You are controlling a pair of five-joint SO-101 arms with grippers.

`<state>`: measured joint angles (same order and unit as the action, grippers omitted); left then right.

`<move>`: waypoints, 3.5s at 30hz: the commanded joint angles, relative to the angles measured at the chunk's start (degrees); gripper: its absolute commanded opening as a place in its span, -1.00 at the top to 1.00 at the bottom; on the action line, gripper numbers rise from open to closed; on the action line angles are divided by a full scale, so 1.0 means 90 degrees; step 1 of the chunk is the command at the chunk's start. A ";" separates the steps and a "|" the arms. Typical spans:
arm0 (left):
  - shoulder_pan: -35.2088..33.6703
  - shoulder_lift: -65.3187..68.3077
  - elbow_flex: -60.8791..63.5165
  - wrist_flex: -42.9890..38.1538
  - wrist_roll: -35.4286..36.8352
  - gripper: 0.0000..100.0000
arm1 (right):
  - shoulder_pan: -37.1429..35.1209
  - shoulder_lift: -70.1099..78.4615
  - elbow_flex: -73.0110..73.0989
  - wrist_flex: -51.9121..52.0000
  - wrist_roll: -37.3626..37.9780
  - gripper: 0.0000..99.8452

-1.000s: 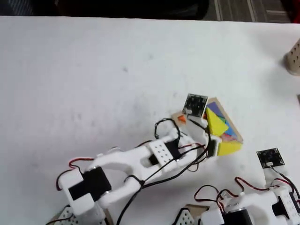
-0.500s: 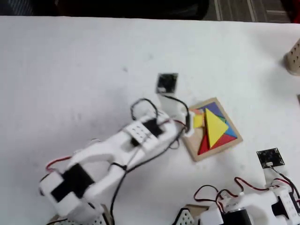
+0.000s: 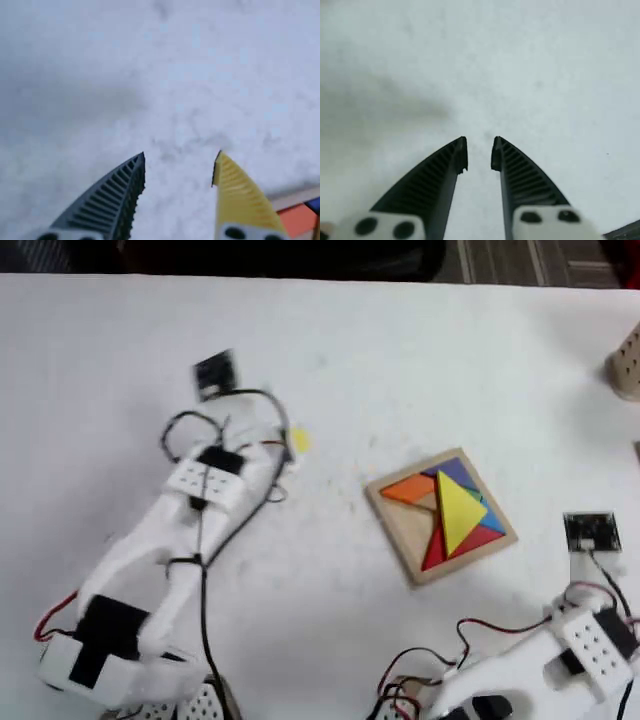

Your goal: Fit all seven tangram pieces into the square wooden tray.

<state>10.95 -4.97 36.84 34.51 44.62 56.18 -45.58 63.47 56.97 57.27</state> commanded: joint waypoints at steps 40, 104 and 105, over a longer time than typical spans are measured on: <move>-0.1714 -0.0376 0.0674 0.0039 -0.2696 0.96 | -0.4459 0.6393 -0.6095 0.0532 -0.2403 0.97; -0.1744 -0.0337 0.0684 0.0039 -0.2706 0.96 | -0.5446 0.4303 -0.3009 0.1626 -0.0596 0.97; -0.1744 -0.0337 0.0684 0.0039 -0.2706 0.96 | -0.5407 0.4303 -0.3028 0.1675 -0.0606 0.97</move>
<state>-5.58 -5.23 43.43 34.59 20.79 5.89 -6.46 36.57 70.77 50.59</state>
